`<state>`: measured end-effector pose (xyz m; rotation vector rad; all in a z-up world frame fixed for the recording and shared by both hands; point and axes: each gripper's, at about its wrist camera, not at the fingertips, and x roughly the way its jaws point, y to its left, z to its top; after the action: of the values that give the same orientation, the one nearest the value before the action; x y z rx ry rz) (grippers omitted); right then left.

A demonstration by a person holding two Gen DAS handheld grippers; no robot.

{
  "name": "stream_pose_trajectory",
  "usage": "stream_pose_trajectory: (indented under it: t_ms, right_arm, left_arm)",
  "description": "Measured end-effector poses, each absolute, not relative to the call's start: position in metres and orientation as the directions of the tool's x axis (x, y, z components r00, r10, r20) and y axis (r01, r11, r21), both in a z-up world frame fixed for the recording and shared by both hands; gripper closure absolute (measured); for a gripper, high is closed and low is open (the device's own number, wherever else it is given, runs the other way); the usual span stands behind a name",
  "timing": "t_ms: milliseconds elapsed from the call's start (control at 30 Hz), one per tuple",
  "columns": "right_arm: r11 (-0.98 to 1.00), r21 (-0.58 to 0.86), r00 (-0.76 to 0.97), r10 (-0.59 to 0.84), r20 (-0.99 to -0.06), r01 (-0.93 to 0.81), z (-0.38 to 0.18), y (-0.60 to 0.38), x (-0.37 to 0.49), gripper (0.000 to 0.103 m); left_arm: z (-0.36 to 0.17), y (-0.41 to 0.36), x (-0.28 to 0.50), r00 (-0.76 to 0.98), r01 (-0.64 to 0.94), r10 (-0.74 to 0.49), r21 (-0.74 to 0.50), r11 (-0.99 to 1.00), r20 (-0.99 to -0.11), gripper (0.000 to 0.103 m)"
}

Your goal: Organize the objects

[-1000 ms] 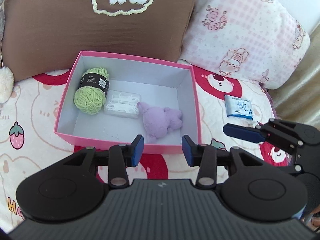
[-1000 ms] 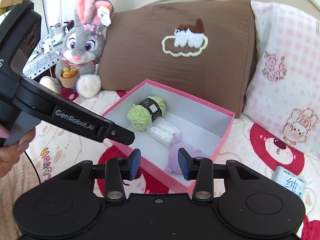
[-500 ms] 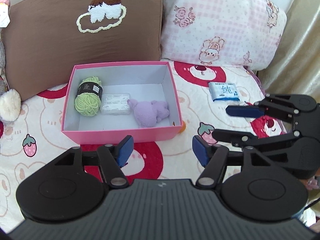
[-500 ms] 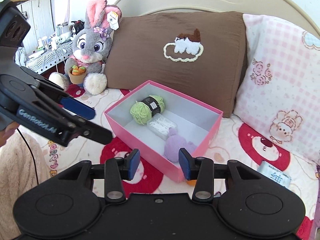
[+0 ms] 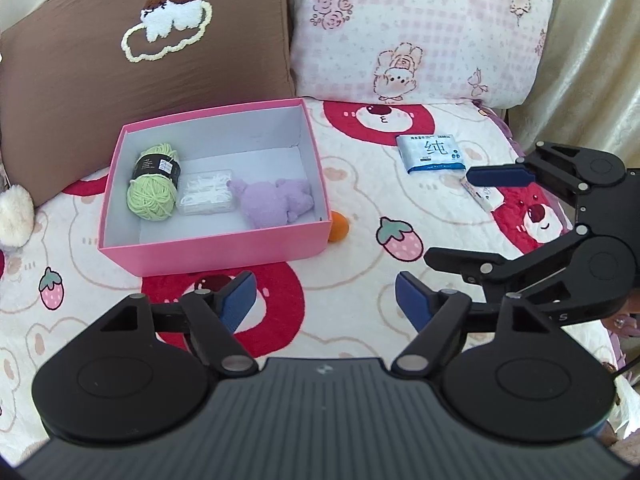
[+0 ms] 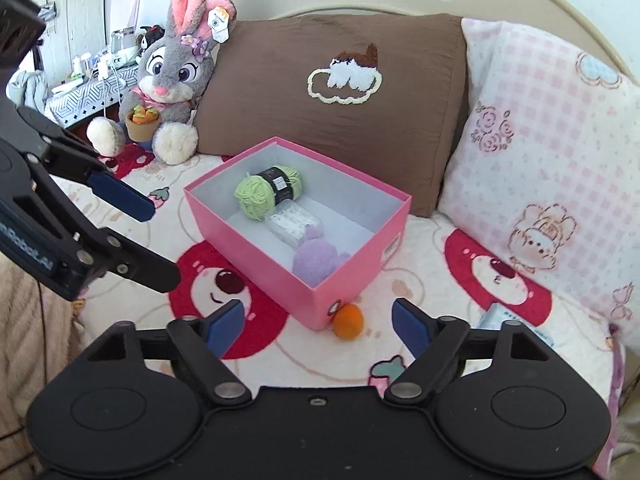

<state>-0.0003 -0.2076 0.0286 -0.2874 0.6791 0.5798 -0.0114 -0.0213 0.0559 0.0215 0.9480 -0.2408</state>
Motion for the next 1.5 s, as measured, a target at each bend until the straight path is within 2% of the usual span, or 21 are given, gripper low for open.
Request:
stream_pose_trajectory:
  t_ms: [167,267,400,567,800,933,1033,1500]
  right_arm:
    - [0.825,-0.049,0.641,0.399,-0.656,-0.563,0.014,-0.227,-0.003,0.016]
    - [0.820,-0.064,0.643,0.395,-0.656,-0.569,0.007,-0.235,-0.007,0.014]
    - [0.806,-0.118,0.651,0.373,-0.661,-0.581,-0.001,-0.239,-0.012,0.014]
    - [0.794,-0.145,0.662,0.374,-0.649,-0.590,-0.013,-0.240,-0.011,0.014]
    - [0.775,-0.127,0.661,0.427,-0.617,-0.619,-0.038,-0.238,-0.001,0.013]
    - [0.758,-0.065,0.630,0.487,-0.605,-0.649,-0.049,-0.238,0.010,0.013]
    - [0.779,-0.045,0.640,0.479,-0.601,-0.625,-0.055,-0.236,0.021,0.013]
    - [0.794,0.109,0.549,0.506,-0.665,-0.599,-0.104,-0.207,0.057,0.013]
  left_arm:
    - [0.043,-0.036,-0.006,0.550,0.215,-0.212,-0.108,0.971,-0.808,0.019]
    - [0.031,-0.049,0.003,0.506,0.251,-0.242,-0.127,0.960,-0.828,0.019]
    - [0.019,-0.064,0.011,0.527,0.250,-0.189,-0.061,0.966,-0.829,0.019]
    - [0.002,-0.070,0.025,0.551,0.219,-0.165,-0.049,0.975,-0.818,0.019]
    - [-0.014,-0.062,0.048,0.533,0.103,-0.273,-0.259,0.960,-0.801,0.019]
    - [-0.023,-0.062,0.053,0.561,0.093,-0.272,-0.268,0.959,-0.782,0.019]
    - [-0.031,-0.059,0.055,0.573,0.111,-0.305,-0.297,0.949,-0.761,0.019]
    - [-0.082,-0.027,0.061,0.638,0.071,-0.333,-0.377,0.923,-0.694,0.021]
